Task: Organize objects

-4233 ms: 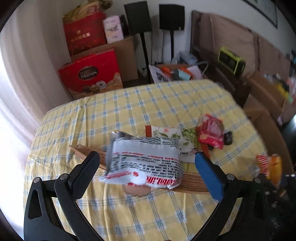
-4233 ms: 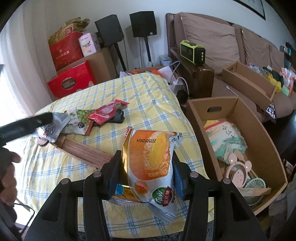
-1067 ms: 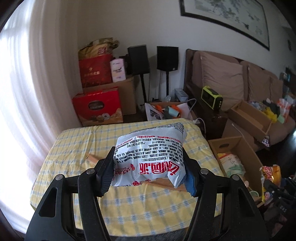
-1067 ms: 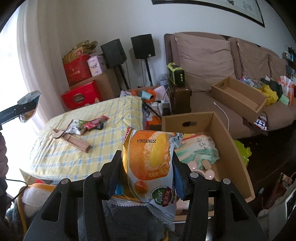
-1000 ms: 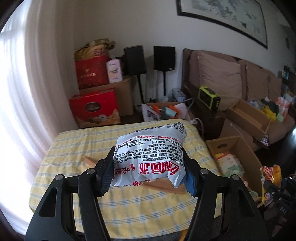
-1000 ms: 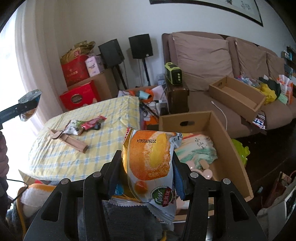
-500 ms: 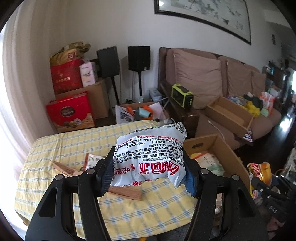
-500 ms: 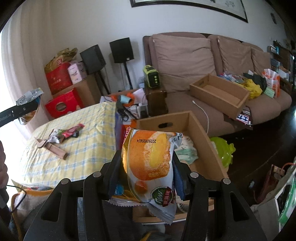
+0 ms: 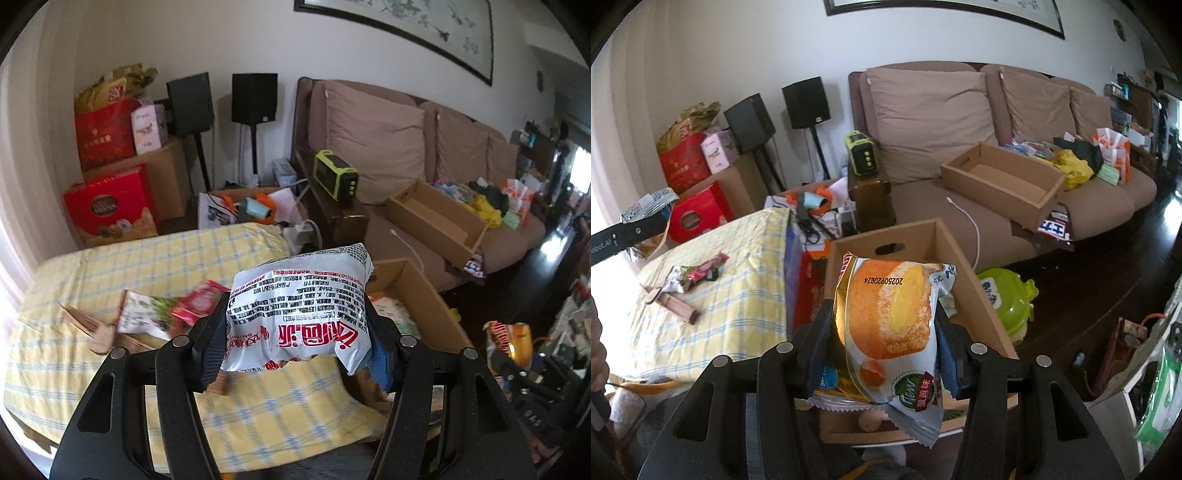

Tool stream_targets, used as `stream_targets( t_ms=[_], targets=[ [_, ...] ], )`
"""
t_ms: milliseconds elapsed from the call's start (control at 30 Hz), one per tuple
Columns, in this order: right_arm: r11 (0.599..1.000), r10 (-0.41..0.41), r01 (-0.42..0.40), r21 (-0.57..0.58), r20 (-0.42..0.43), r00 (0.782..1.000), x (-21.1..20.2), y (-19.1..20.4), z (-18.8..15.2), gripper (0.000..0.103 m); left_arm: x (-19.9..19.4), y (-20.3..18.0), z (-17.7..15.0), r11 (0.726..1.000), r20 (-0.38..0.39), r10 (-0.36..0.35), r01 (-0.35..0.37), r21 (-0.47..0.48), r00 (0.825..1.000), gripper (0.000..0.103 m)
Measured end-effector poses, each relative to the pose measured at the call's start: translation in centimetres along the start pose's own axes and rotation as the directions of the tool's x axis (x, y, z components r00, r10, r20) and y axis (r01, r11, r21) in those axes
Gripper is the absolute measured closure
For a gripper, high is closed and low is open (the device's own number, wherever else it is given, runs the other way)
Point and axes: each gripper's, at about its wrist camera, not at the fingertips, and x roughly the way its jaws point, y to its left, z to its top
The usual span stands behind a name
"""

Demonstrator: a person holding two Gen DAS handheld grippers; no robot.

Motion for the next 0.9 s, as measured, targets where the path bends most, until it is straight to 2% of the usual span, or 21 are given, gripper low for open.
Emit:
stream_targets(
  t_ms=[233, 433, 667, 800, 900],
  targets=[
    [0.999, -0.037, 0.037, 0.022, 0.001, 0.999, -0.4, -1.9, 0.2, 0.052, 0.5, -2.9, 0.0, 0.998, -0.013, -0.044, 0.044, 0.039, 0.999, 0.043],
    [0.998, -0.053, 0.053, 0.043, 0.003, 0.999, -0.7, -3.2, 0.4, 0.052, 0.2, -5.0, 1.8, 0.995, 0.01, -0.097, 0.097, 0.037, 0.995, 0.043],
    [0.994, -0.081, 0.081, 0.078, -0.007, 0.997, -0.6, -5.2, 0.2, 0.052, -0.3, -8.3, 3.2, 0.98, 0.024, -0.195, 0.194, 0.034, 0.981, 0.043],
    [0.989, -0.099, 0.101, 0.111, -0.022, 0.995, -0.3, -6.8, 0.0, 0.052, 1.3, -10.5, 1.6, 0.97, -0.03, -0.218, 0.22, 0.103, 0.975, 0.042],
    [0.986, -0.088, 0.092, 0.141, -0.034, 0.995, -0.2, -7.7, -0.2, 0.052, 3.4, -10.8, -0.8, 0.97, -0.101, -0.221, 0.229, 0.079, 0.97, 0.043]
  ],
)
